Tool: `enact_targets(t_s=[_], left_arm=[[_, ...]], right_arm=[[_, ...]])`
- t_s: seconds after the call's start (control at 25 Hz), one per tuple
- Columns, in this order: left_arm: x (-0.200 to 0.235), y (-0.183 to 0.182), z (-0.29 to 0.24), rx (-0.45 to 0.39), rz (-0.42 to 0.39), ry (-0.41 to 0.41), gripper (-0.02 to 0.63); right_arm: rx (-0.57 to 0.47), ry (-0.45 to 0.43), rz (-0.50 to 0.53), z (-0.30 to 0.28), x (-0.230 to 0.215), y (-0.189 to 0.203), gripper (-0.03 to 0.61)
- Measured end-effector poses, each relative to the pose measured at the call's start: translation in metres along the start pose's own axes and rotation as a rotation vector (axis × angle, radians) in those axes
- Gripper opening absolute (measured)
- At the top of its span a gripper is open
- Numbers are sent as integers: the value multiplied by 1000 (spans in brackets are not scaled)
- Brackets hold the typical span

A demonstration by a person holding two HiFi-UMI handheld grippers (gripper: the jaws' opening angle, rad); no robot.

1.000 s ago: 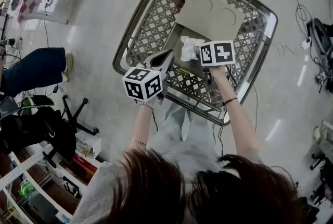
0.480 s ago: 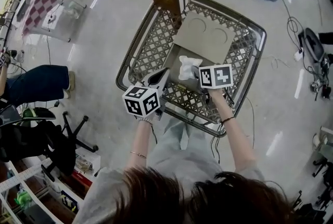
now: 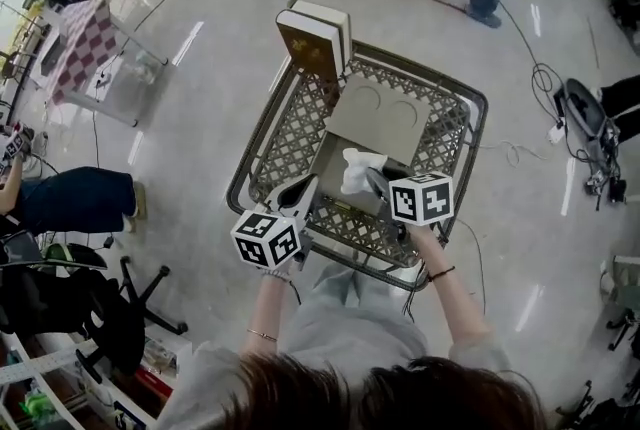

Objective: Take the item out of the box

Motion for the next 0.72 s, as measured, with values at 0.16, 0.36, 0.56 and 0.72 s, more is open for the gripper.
enact_targets(t_s=[0.16, 0.36, 0.56, 0.72], left_arm=[[-14, -17, 9, -30, -33, 21, 17], [-27, -37, 18, -65, -81, 46, 17], [-40, -52, 27, -93, -122, 69, 18], [-55, -59, 39, -108, -150, 77, 17]], right_arm=[[-50, -2, 30, 25, 11, -8, 64], [-141, -35, 62, 52, 29, -24, 64], [-226, -45, 90, 77, 41, -36, 64], [-296, -50, 119, 98, 51, -42, 64]])
Point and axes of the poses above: the fingertips, and each gripper's own axes: z backward along the fingers, x to its left, y out of its underside, the point moved 3 cm from there along z, backward along the fingers, and after that the axes turned 5 degrees about x, right-handed, at the moved point
